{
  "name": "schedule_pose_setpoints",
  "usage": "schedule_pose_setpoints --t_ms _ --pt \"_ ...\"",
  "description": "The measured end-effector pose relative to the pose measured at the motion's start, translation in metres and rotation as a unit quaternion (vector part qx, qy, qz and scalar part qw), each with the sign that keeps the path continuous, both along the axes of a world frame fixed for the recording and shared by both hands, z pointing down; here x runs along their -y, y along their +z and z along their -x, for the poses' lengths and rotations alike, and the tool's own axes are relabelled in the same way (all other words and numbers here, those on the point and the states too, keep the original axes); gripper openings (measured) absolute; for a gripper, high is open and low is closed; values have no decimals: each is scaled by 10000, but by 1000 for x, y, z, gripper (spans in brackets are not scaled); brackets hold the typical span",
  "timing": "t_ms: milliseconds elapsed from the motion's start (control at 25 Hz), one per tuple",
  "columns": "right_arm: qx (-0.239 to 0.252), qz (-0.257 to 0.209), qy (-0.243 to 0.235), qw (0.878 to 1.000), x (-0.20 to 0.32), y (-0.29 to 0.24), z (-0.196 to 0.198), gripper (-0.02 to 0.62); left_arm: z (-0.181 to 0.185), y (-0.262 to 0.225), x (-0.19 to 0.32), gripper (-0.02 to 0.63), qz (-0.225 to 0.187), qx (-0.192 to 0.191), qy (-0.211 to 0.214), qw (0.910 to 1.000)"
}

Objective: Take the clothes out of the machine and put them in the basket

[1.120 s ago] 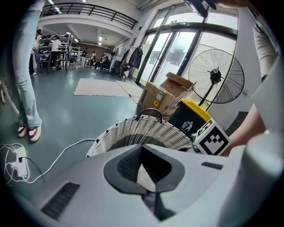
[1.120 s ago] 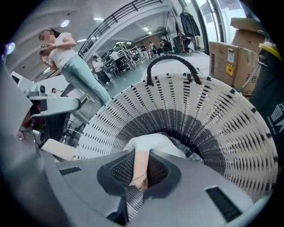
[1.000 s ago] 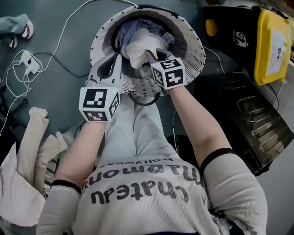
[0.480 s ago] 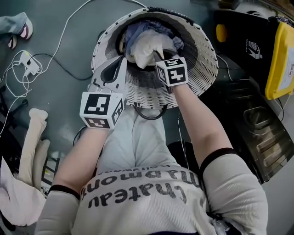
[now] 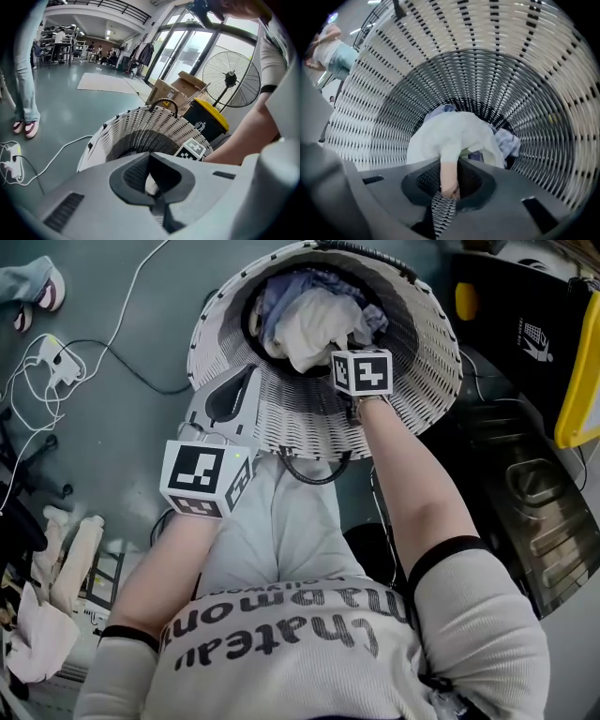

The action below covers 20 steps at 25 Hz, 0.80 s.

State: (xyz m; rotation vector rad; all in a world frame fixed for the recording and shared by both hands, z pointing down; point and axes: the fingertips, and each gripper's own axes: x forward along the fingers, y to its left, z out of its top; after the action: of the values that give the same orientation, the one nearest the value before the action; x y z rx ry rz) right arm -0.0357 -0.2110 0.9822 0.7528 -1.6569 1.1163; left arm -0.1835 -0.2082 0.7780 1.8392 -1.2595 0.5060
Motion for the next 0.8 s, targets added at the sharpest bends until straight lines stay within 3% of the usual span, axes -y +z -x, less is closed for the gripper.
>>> schedule_pose_setpoints --t_ms 120,240,360,520,680,800 --pt "-139 187 142 9996 -5 3 -6 162 -1 -1 -2 8 4 -13 34 10000" --pt "-219 255 237 9992 -7 -3 -13 166 -4 -7 0 8 -21 -35 36 10000" --pt "-232 303 387 9985 -6 -16 -19 215 -7 -20 3 8 -79 -78 -8 9999" --pt "-75 338 949 9949 -4 -57 -26 221 -16 -52 7 8 -222 -91 -77 9997" --pt "169 235 1139 9931 1 -112 -25 219 -25 -103 17 8 -520 -71 -128 9985" --pt "629 100 1317 9892 12 -168 -17 211 -33 -148 22 8 -768 -18 -94 9970"
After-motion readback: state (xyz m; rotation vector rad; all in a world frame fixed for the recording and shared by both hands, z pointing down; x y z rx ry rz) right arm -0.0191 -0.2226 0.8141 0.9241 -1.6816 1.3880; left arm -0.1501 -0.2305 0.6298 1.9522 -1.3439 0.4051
